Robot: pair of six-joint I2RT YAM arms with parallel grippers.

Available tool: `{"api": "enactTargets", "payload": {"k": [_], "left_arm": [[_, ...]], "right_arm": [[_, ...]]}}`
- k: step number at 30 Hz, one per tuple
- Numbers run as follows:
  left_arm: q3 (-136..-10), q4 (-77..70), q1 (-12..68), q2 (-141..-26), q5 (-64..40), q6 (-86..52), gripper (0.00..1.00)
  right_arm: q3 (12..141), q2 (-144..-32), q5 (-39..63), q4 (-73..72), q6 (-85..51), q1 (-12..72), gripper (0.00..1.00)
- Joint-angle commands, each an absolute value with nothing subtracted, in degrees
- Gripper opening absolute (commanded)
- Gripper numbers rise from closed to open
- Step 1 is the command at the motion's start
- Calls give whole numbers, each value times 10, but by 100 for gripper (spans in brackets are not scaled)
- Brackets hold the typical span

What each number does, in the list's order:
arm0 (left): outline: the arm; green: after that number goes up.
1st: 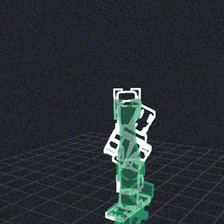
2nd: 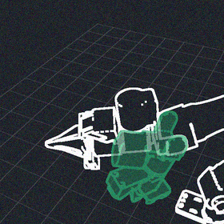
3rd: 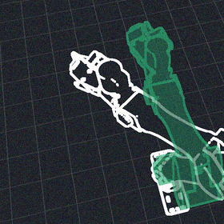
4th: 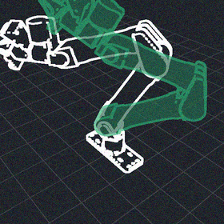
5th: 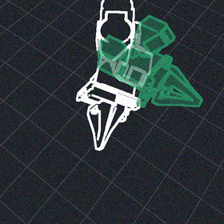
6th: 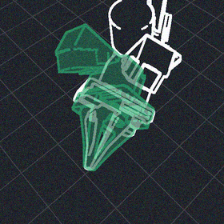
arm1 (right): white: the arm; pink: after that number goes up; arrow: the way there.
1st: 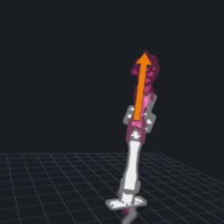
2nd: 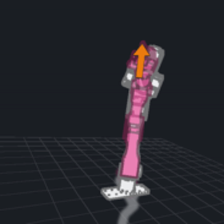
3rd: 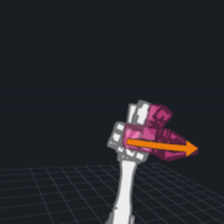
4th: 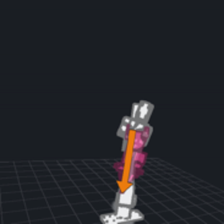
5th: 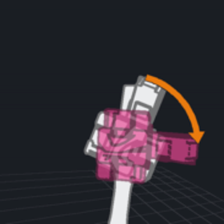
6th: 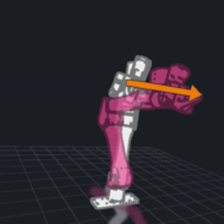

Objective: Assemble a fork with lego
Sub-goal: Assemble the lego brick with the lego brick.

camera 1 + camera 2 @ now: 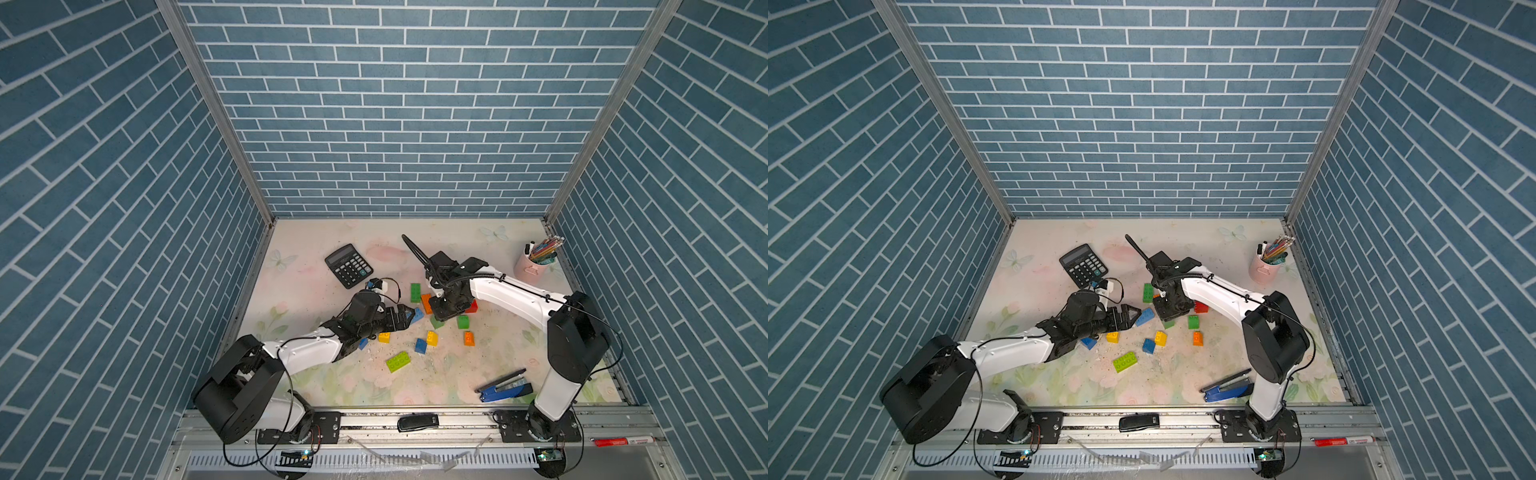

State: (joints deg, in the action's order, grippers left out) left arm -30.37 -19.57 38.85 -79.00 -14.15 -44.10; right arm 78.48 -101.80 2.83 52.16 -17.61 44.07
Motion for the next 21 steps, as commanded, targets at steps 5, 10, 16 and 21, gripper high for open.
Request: {"api": "enactTargets", "payload": {"k": [5, 10, 16, 21], "left_arm": [[-299, -187, 385, -777, -133, -428, 98], [-288, -187, 385, -764, -126, -433, 98], [-284, -183, 381, -754, -123, -431, 98], [-280, -178, 379, -748, -122, -430, 98]], "right_arm": [[819, -1082, 20, 589, -139, 440, 21], [856, -1110, 28, 619, -119, 440, 20], [872, -1138, 45, 628, -113, 441, 19], [875, -1151, 33, 618, -125, 441, 17]]}}
